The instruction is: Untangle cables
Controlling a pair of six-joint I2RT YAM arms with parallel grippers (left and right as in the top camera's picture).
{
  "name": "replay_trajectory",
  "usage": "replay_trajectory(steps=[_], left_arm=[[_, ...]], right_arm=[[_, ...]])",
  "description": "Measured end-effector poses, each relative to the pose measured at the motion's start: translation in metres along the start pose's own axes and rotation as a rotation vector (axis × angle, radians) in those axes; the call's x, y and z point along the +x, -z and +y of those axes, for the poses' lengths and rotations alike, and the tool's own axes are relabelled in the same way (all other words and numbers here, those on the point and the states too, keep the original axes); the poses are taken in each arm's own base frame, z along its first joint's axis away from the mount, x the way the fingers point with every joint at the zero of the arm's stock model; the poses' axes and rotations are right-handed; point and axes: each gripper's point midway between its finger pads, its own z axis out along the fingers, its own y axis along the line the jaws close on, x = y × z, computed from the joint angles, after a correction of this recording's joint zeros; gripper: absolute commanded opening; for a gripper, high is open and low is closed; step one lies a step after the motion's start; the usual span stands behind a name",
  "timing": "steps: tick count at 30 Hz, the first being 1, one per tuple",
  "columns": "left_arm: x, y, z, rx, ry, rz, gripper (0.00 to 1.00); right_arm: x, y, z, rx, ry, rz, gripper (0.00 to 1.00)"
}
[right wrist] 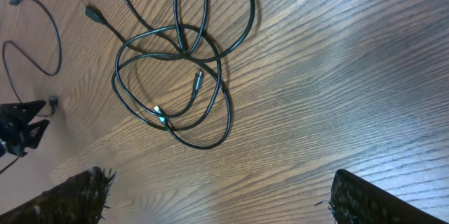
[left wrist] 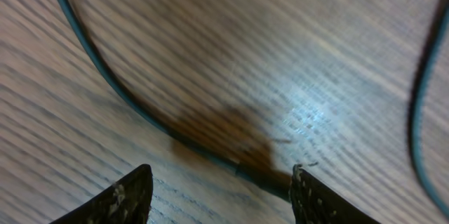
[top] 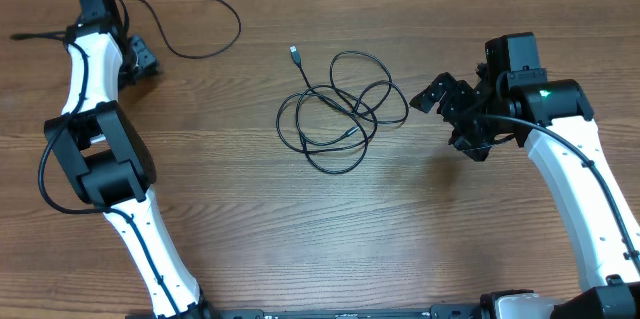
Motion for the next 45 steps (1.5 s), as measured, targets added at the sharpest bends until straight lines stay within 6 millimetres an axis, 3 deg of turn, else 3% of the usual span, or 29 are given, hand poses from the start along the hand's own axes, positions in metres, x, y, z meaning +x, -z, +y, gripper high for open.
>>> replay_trajectory(steps=[8, 12, 15, 20, 22, 23, 24, 28, 31, 32, 33, 35, 38, 40, 42, 45], left_arm=[[0.000, -0.006, -0.002, 0.010, 0.002, -0.015, 0.60], [0.000, -0.008, -0.005, 0.026, 0.002, -0.015, 0.52], [0.001, -0.014, -0.010, 0.054, 0.003, -0.010, 0.36], [-0.002, -0.018, -0.014, 0.076, -0.002, -0.021, 0.34], [-0.003, -0.018, -0.015, 0.078, -0.016, -0.026, 0.25], [-0.004, -0.017, -0.015, 0.078, -0.019, -0.027, 0.10], [-0.006, -0.016, -0.015, 0.080, -0.028, -0.029, 0.04], [-0.025, -0.003, -0.025, 0.119, -0.041, -0.044, 0.04], [-0.056, 0.027, -0.046, 0.217, -0.041, -0.118, 0.06], [-0.070, 0.044, -0.056, 0.267, -0.044, -0.158, 0.18], [-0.083, 0.062, -0.065, 0.317, -0.050, -0.196, 0.43], [-0.098, 0.094, -0.078, 0.393, -0.054, -0.242, 0.55], [-0.097, 0.123, -0.082, 0.440, -0.060, -0.228, 0.64], [-0.081, 0.123, -0.075, 0.406, -0.054, -0.161, 0.63], [-0.061, 0.114, -0.060, 0.324, -0.044, -0.080, 0.36], [-0.040, 0.099, -0.037, 0.202, -0.028, 0.004, 0.30]], right_arm=[[0.000, 0.000, 0.000, 0.001, 0.000, 0.000, 1.00], [0.000, 0.000, 0.000, 0.000, 0.000, 0.000, 1.00], [0.000, 0.000, 0.000, 0.000, 0.000, 0.000, 1.00], [0.000, 0.000, 0.000, 0.000, 0.000, 0.001, 1.00], [0.000, 0.000, 0.000, 0.000, 0.000, 0.000, 1.00], [0.000, 0.000, 0.000, 0.000, 0.000, 0.000, 1.00], [0.000, 0.000, 0.000, 0.000, 0.000, 0.000, 1.00], [0.000, 0.000, 0.000, 0.000, 0.000, 0.000, 1.00], [0.000, 0.000, 0.000, 0.000, 0.001, 0.000, 1.00], [0.000, 0.000, 0.000, 0.000, 0.000, 0.000, 1.00], [0.000, 0.000, 0.000, -0.001, 0.000, 0.000, 1.00], [0.000, 0.000, 0.000, 0.000, 0.000, 0.000, 1.00], [0.000, 0.000, 0.000, 0.000, 0.000, 0.000, 1.00], [0.000, 0.000, 0.000, -0.001, 0.001, 0.000, 1.00], [0.000, 0.000, 0.000, 0.000, -0.001, 0.001, 1.00], [0.000, 0.000, 0.000, 0.000, 0.000, 0.000, 1.00]])
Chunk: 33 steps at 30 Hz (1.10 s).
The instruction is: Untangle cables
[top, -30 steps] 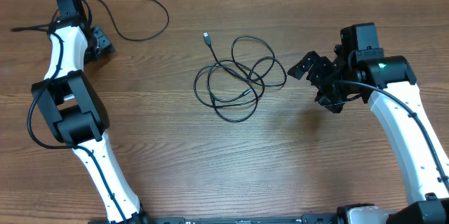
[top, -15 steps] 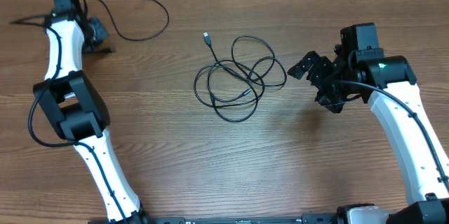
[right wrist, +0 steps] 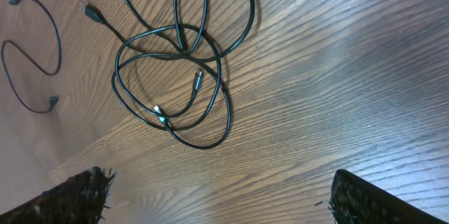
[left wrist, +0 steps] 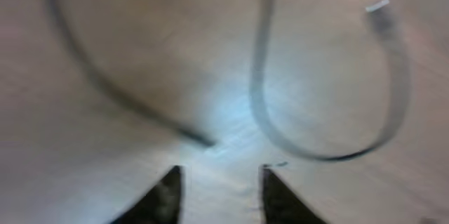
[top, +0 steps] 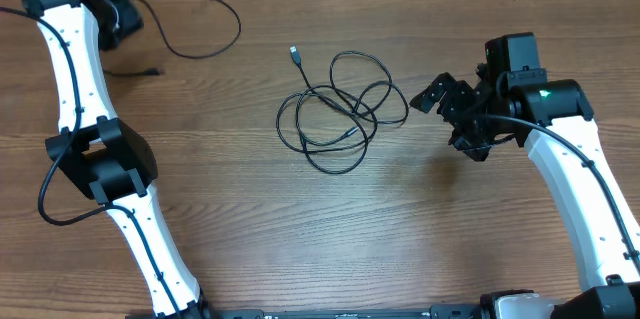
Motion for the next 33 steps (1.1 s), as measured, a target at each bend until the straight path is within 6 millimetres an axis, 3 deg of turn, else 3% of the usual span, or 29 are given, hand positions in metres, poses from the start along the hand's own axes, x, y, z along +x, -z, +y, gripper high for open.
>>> replay_trajectory(steps=[2, 4, 9, 14, 23, 33], left_arm=[[0.011, -0.006, 0.014, -0.070, 0.001, 0.039, 0.22], [0.023, -0.015, 0.026, -0.126, 0.005, 0.077, 0.04], [0.050, -0.043, 0.049, -0.204, 0.013, 0.164, 0.04], [0.063, -0.069, 0.059, -0.226, 0.013, 0.185, 0.04], [0.066, -0.097, 0.063, -0.217, 0.005, 0.152, 0.04], [0.050, -0.110, 0.055, -0.165, -0.029, 0.093, 0.04]], right_arm=[[0.000, 0.000, 0.000, 0.000, 0.000, 0.000, 1.00], [0.000, 0.000, 0.000, -0.001, 0.000, 0.000, 1.00], [0.000, 0.000, 0.000, 0.000, 0.000, 0.000, 1.00], [0.000, 0.000, 0.000, 0.000, 0.000, 0.000, 1.00], [0.000, 0.000, 0.000, 0.000, -0.001, 0.000, 1.00], [0.000, 0.000, 0.000, 0.000, 0.000, 0.000, 1.00]])
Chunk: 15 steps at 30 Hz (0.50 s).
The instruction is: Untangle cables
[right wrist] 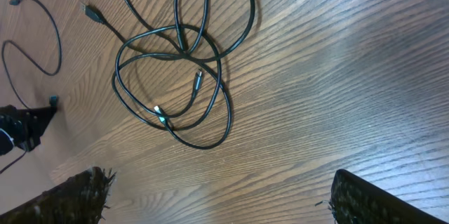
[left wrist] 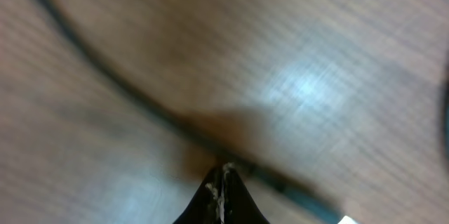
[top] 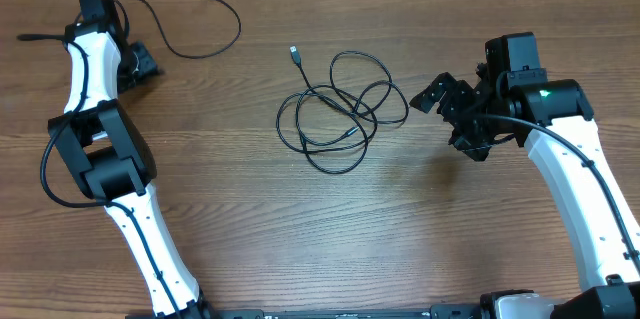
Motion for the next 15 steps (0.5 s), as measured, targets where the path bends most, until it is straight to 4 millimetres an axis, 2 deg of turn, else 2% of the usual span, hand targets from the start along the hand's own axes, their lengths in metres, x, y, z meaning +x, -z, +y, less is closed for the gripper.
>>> replay_trajectory(steps=[10, 15], left_arm=[[-0.040, -0.012, -0.036, 0.194, -0.019, -0.143, 0.04], [-0.047, -0.010, -0.045, 0.234, -0.041, -0.142, 0.04]], right_arm=[[0.000, 0.000, 0.000, -0.001, 0.001, 0.000, 1.00], [0.000, 0.000, 0.000, 0.000, 0.000, 0.000, 1.00]])
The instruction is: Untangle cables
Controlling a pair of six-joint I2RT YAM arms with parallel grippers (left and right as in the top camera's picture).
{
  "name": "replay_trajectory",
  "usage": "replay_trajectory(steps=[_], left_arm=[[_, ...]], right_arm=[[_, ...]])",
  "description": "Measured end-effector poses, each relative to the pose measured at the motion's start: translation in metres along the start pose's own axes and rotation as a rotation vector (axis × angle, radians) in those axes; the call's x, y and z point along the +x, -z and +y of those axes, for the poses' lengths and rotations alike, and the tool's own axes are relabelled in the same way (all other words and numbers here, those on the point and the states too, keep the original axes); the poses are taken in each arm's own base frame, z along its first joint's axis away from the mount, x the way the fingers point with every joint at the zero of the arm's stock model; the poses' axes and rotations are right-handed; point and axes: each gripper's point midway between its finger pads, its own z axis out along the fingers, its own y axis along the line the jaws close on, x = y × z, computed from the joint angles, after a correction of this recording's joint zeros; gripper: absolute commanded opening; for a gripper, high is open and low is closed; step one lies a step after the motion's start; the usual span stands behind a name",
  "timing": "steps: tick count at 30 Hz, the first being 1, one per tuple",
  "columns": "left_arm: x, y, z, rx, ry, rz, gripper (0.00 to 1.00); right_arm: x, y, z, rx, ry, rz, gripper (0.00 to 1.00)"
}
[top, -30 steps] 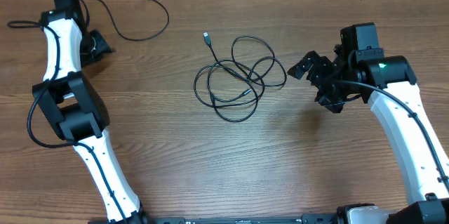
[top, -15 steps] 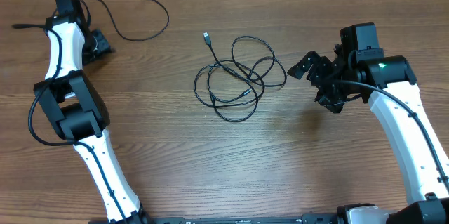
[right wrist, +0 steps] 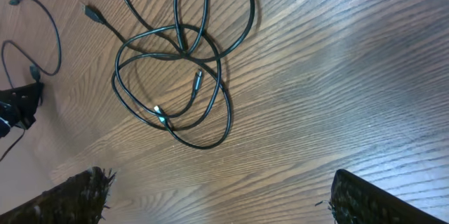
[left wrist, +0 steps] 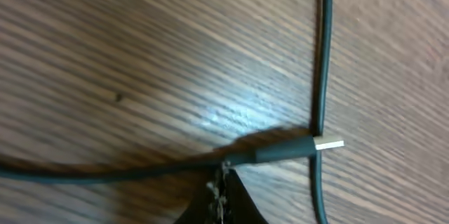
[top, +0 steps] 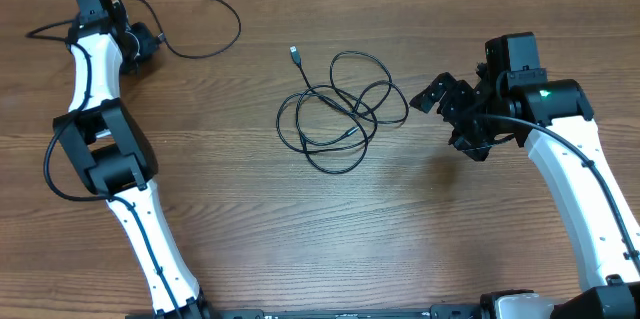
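Note:
A tangle of thin black cables [top: 335,109] lies mid-table, also in the right wrist view [right wrist: 175,62], one USB plug [top: 294,52] sticking out at its upper left. A separate black cable [top: 225,34] curves across the far left. My left gripper [top: 152,39] is at that cable's near end, shut [left wrist: 223,175] on the cable just behind its plug [left wrist: 295,148]. A second black strand [left wrist: 321,55] runs past the plug's metal tip. My right gripper [top: 447,122] hovers open to the right of the tangle, its fingers wide apart [right wrist: 224,203], holding nothing.
The wooden table [top: 300,239] has its far edge just behind the left gripper. The left arm's own black wiring [top: 45,29] loops near its wrist. The left arm's white links [top: 100,149] stretch along the table's left side.
The left gripper, still shut, has moved a little toward the far edge, and the separate cable's plug end has moved with it. The tangle and the right arm are unchanged.
The left gripper first stood open over the separate cable at the far left. It then sat farther back, half shut and away from the cable's end. It then returned, shut at the cable's end. Now that end is shifted. The right gripper stayed open and still.

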Motion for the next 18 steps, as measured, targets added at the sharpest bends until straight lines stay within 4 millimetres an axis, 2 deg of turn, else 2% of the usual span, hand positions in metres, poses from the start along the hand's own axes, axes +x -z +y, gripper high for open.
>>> replay_trajectory(steps=[5, 8, 11, 13, 16, 18], left_arm=[[-0.006, 0.007, -0.006, 0.008, -0.026, 0.032, 0.04], [-0.022, 0.031, -0.019, 0.037, -0.042, 0.008, 0.04], [-0.047, 0.074, -0.049, 0.127, -0.053, -0.065, 0.04], [-0.055, 0.098, -0.071, 0.203, -0.061, -0.093, 0.04], [-0.047, 0.118, -0.105, 0.313, -0.076, -0.067, 0.11], [-0.033, 0.119, -0.125, 0.353, -0.091, -0.026, 0.23]], right_arm=[[0.000, 0.000, 0.000, 0.001, 0.000, 0.000, 1.00], [0.000, 0.000, 0.000, 0.000, 0.000, 0.000, 1.00], [0.000, 0.000, 0.000, 0.000, 0.000, 0.000, 1.00], [0.000, 0.000, 0.000, 0.000, 0.000, 0.001, 1.00], [0.000, 0.000, 0.000, 0.000, 0.000, 0.001, 1.00], [0.000, 0.000, 0.000, 0.000, 0.000, 0.000, 1.00]])
